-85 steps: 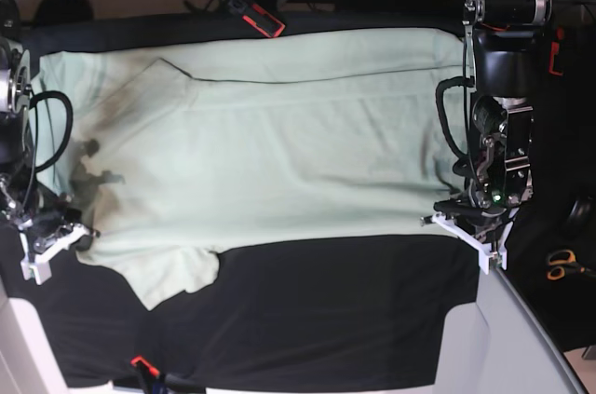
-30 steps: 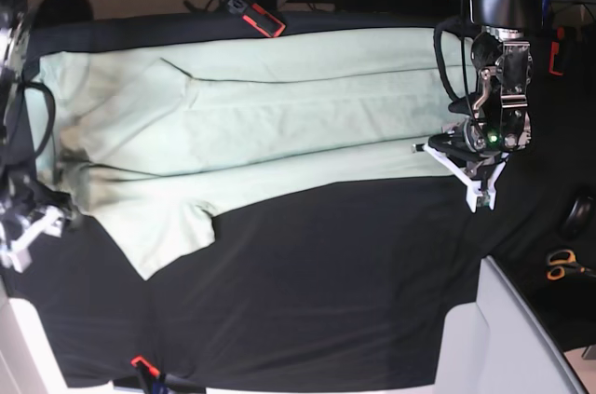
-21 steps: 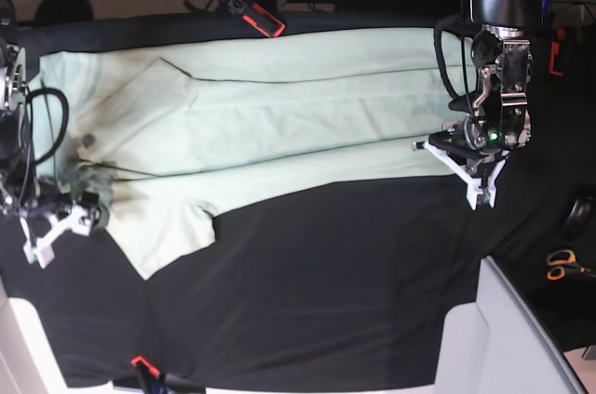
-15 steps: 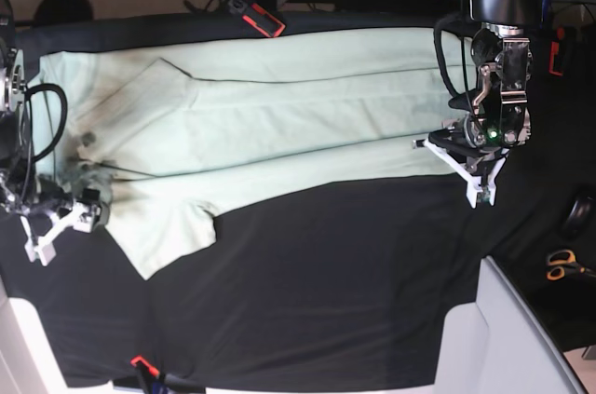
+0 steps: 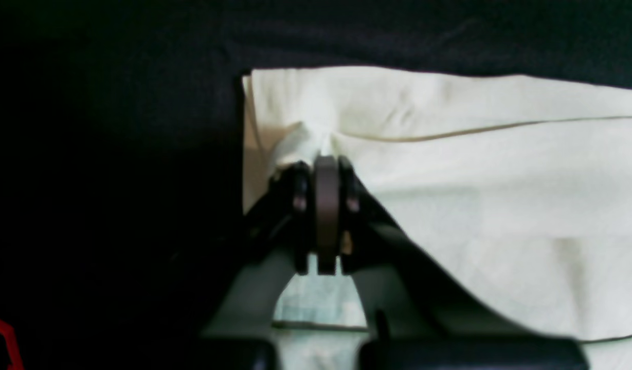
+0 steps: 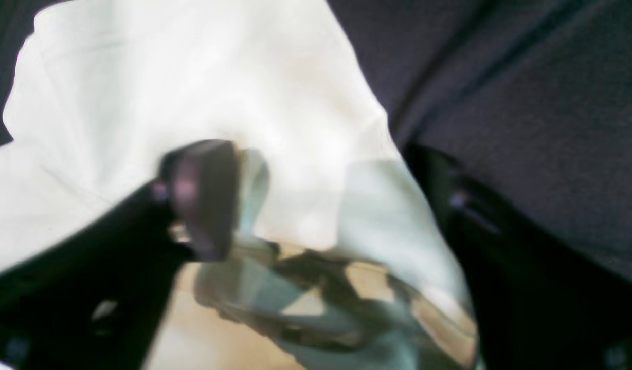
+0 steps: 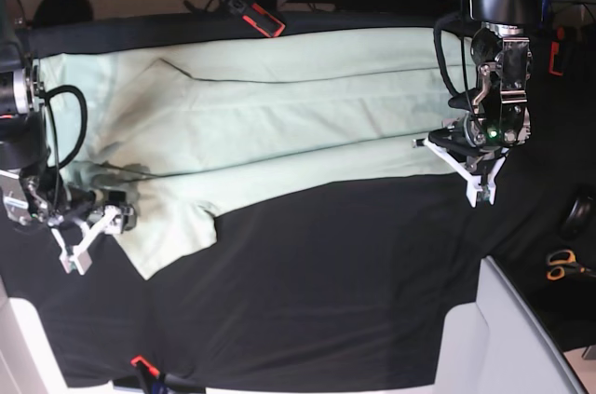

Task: Fold the T-shirt properly
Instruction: 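Lower the right gripper and regrasp the folded corner near the sleeve, then pull the folded edge taut with both grippers to straighten it, then grasp the sleeve end of the folded shirt with the right gripper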

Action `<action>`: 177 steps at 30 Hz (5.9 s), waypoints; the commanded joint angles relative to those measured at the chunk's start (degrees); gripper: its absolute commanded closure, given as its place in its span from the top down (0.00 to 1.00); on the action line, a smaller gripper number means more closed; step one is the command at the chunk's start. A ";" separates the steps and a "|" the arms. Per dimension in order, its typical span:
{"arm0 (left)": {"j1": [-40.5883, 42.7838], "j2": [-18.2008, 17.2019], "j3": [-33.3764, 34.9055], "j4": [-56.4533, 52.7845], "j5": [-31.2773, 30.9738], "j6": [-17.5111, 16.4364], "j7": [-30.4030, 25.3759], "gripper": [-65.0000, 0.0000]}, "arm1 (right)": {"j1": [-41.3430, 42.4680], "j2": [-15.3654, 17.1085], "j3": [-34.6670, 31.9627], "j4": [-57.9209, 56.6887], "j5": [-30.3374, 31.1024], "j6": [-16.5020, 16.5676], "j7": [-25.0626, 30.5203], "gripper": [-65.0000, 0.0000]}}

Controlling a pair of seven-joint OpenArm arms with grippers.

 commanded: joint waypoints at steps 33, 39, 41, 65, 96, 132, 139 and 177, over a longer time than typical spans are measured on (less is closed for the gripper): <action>-0.85 -0.77 0.03 1.29 0.47 0.18 -0.43 0.00 | 2.78 2.25 -3.52 1.25 0.24 1.47 0.31 0.00; -1.12 -0.86 0.11 1.37 0.47 0.18 -0.16 0.00 | -3.20 3.92 -3.25 14.61 0.50 1.03 -4.00 0.00; -1.20 -0.95 0.11 1.37 0.47 0.18 -0.08 0.00 | -4.87 4.36 -1.14 18.04 0.50 1.03 -6.64 0.00; 0.03 -5.08 4.95 1.46 0.47 0.18 0.01 0.00 | -14.89 5.15 9.67 40.99 0.24 0.94 -28.17 0.00; 5.04 -7.10 5.74 6.03 0.47 0.18 0.01 0.00 | -25.97 5.06 12.22 51.71 0.24 -3.45 -33.80 0.00; 9.43 -7.10 10.58 10.61 0.38 0.18 6.78 0.10 | -28.08 5.06 12.13 51.80 0.15 -3.45 -33.71 0.35; 11.02 -7.54 10.05 23.26 0.47 0.18 14.34 0.42 | -28.34 5.06 12.31 54.09 0.33 -3.45 -34.06 0.54; 12.77 -5.43 -2.00 10.69 0.38 0.44 -2.45 0.14 | -10.32 2.77 6.07 28.33 0.15 -3.36 -15.69 0.54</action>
